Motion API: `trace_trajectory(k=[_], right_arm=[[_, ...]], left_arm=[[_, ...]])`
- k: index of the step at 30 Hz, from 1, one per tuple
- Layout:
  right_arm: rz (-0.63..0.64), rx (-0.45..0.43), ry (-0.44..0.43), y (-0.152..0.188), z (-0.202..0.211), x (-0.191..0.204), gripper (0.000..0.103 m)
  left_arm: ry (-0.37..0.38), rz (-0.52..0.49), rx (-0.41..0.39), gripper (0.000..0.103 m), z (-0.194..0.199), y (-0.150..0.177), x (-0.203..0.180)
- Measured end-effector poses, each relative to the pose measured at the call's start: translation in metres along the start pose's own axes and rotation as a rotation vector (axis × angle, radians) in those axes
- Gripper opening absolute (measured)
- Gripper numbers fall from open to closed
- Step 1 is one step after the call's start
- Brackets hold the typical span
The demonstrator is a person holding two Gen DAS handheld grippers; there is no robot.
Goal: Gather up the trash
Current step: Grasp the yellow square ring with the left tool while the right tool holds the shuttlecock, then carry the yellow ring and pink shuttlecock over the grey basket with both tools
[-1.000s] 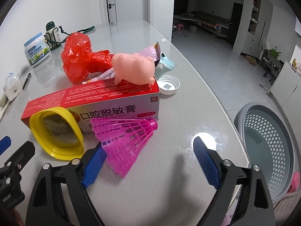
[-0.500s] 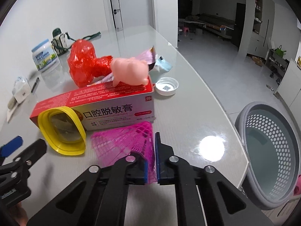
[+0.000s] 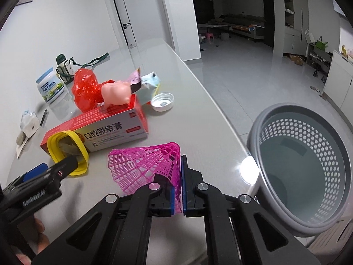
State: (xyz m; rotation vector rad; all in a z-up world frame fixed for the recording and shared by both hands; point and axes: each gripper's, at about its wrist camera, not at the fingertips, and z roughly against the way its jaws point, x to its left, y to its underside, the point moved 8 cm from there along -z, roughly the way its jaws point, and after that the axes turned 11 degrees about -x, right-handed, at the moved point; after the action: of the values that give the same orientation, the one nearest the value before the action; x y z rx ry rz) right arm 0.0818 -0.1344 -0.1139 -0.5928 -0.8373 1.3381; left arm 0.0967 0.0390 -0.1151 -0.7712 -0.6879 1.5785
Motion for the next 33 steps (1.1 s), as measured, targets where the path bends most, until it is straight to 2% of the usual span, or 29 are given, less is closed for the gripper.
trace_trajectory(k=[9,11,13,14,19,26,33], right_arm=[[-0.024,-0.001,-0.004,0.003,0.006,-0.016,0.005],[-0.032,0.000,-0.002,0.003,0.007,-0.019,0.005],[-0.040,0.001,-0.003,0.003,0.007,-0.020,0.005],[-0.044,0.001,-0.003,0.003,0.007,-0.020,0.005],[-0.047,-0.006,-0.001,0.000,0.011,-0.021,0.005],[-0.058,-0.014,0.007,-0.001,0.016,-0.026,0.005],[-0.102,-0.049,0.079,-0.005,0.037,-0.064,0.005]], left_arm=[[-0.063,-0.036,-0.025,0.096,-0.012,-0.007,-0.011],[-0.058,-0.046,-0.035,0.088,-0.012,-0.009,-0.013],[-0.045,-0.052,-0.023,0.072,-0.014,-0.007,-0.016],[-0.041,-0.054,-0.014,0.069,-0.014,-0.006,-0.017],[-0.018,-0.039,-0.022,0.068,-0.010,-0.005,-0.016],[0.018,-0.073,-0.036,0.068,0.008,-0.007,-0.023],[0.147,-0.157,-0.076,0.068,0.032,-0.017,-0.077]])
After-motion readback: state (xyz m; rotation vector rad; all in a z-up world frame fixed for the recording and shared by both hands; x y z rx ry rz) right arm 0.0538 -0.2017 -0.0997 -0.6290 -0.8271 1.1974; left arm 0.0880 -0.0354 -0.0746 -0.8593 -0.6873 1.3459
